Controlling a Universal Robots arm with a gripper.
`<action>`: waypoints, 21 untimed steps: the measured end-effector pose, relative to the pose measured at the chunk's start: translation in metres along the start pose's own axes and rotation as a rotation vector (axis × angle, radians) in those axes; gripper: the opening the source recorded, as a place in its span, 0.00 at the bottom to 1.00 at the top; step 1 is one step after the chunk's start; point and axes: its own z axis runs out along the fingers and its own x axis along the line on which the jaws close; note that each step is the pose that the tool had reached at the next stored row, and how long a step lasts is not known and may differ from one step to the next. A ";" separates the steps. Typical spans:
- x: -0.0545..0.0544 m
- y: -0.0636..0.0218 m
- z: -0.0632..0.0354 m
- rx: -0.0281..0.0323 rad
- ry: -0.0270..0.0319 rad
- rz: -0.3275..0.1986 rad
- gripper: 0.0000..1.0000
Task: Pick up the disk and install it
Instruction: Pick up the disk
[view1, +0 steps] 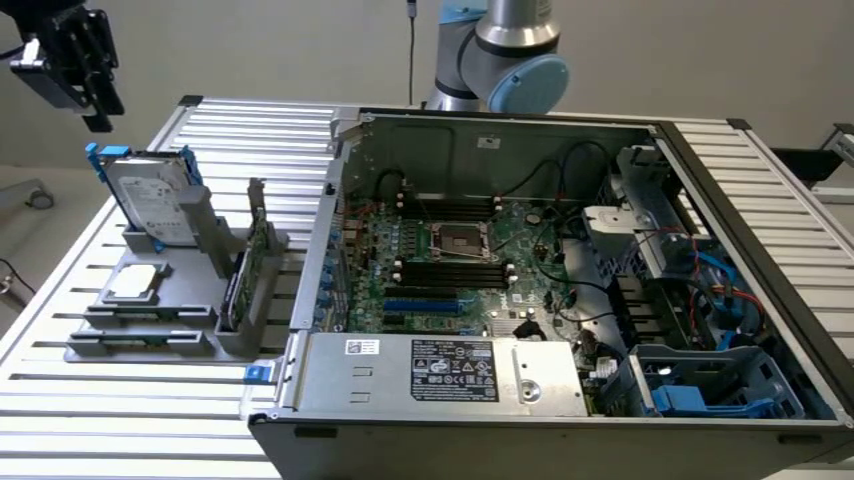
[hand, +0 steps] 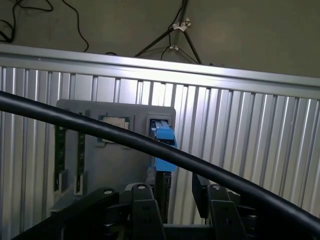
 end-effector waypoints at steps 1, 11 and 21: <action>0.001 0.0003 0.0018 0.0002 0.0000 0.000 0.42; 0.011 0.0028 0.0200 0.0002 0.0001 0.000 0.42; 0.013 0.0037 0.0382 0.0012 0.0001 0.000 0.42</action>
